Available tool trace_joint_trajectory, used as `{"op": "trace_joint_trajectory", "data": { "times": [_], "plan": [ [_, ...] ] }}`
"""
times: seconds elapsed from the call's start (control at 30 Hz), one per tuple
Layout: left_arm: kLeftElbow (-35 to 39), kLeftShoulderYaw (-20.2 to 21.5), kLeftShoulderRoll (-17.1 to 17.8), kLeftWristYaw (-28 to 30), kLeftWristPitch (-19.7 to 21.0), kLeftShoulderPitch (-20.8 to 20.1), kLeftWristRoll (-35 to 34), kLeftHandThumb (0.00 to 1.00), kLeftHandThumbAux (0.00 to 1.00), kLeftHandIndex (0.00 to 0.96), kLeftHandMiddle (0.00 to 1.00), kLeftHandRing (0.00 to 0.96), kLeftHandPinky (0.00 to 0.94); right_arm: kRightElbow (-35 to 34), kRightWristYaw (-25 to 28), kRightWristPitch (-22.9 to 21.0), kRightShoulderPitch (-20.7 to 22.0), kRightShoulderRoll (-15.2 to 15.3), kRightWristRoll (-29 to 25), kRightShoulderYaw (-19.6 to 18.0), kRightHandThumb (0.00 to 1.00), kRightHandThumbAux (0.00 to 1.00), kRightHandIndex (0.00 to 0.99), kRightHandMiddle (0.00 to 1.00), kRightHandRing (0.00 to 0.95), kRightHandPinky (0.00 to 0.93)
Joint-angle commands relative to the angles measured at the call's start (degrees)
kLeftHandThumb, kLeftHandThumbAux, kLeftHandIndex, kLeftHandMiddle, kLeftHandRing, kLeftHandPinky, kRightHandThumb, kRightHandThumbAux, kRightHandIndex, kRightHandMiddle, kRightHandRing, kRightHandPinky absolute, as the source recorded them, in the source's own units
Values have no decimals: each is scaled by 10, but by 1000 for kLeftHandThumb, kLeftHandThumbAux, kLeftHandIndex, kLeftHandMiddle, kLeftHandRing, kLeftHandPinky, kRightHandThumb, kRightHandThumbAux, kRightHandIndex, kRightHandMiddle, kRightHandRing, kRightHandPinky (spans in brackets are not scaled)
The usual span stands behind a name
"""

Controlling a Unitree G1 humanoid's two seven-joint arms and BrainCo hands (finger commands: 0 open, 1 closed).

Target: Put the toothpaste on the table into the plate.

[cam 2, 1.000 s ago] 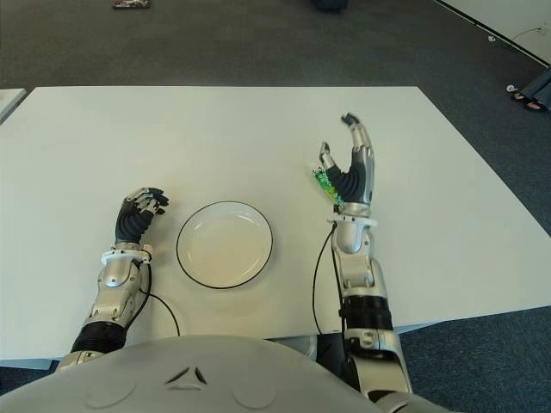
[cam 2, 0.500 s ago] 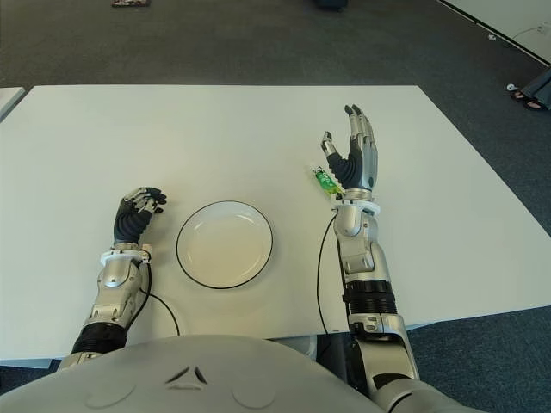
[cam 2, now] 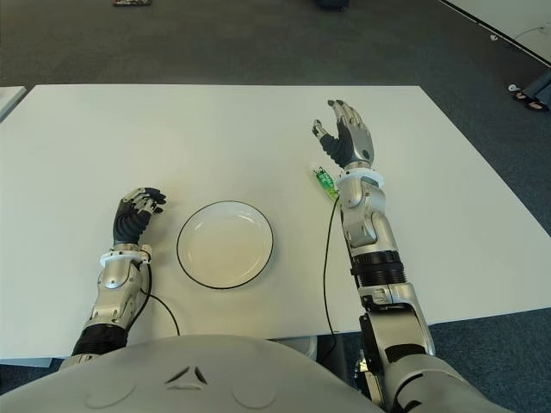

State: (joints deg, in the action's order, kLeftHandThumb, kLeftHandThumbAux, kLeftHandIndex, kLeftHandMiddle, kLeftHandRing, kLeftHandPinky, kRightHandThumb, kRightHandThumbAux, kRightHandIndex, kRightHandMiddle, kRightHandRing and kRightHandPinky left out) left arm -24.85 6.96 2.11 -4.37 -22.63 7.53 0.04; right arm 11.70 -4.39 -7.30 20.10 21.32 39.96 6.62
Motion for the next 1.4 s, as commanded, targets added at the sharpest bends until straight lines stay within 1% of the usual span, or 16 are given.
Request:
{"op": "trace_joint_trajectory", "data": {
  "times": [0.03, 0.13, 0.27, 0.4, 0.63, 0.9, 1.07, 1.4],
  "plan": [
    [-20, -3, -6, -3, 25, 26, 3, 705, 722, 427, 462, 466, 470, 35, 15, -19, 23, 8, 5, 18, 582, 161, 0, 0, 0, 0],
    [-18, -5, -7, -2, 24, 28, 3, 705, 722, 427, 463, 466, 469, 69, 15, -19, 41, 11, 7, 30, 592, 161, 0, 0, 0, 0],
    [-18, -7, -6, -1, 19, 29, 5, 705, 722, 427, 468, 470, 472, 114, 14, -16, 63, 14, 9, 47, 581, 153, 0, 0, 0, 0],
    [-16, -8, -6, -2, 25, 30, 5, 704, 722, 427, 473, 472, 470, 172, 14, -10, 84, 15, 10, 68, 542, 136, 0, 0, 0, 0],
    [-16, -3, -9, -8, 36, 29, -1, 704, 722, 427, 464, 467, 465, 225, 16, -14, 102, 11, 6, 96, 486, 123, 0, 0, 0, 0],
    [-19, -1, -9, -15, 33, 29, 2, 703, 723, 427, 456, 461, 461, 250, 25, -26, 113, 8, 1, 113, 450, 125, 0, 0, 0, 0],
    [-21, -4, -7, -21, 25, 30, 10, 702, 723, 427, 454, 461, 465, 253, 39, -34, 112, 8, -3, 119, 443, 133, 0, 0, 0, 0],
    [-19, -5, -5, -20, 27, 30, 12, 702, 722, 427, 462, 470, 468, 279, 52, -39, 112, 8, -3, 132, 421, 142, 0, 0, 0, 0]
  ]
}}
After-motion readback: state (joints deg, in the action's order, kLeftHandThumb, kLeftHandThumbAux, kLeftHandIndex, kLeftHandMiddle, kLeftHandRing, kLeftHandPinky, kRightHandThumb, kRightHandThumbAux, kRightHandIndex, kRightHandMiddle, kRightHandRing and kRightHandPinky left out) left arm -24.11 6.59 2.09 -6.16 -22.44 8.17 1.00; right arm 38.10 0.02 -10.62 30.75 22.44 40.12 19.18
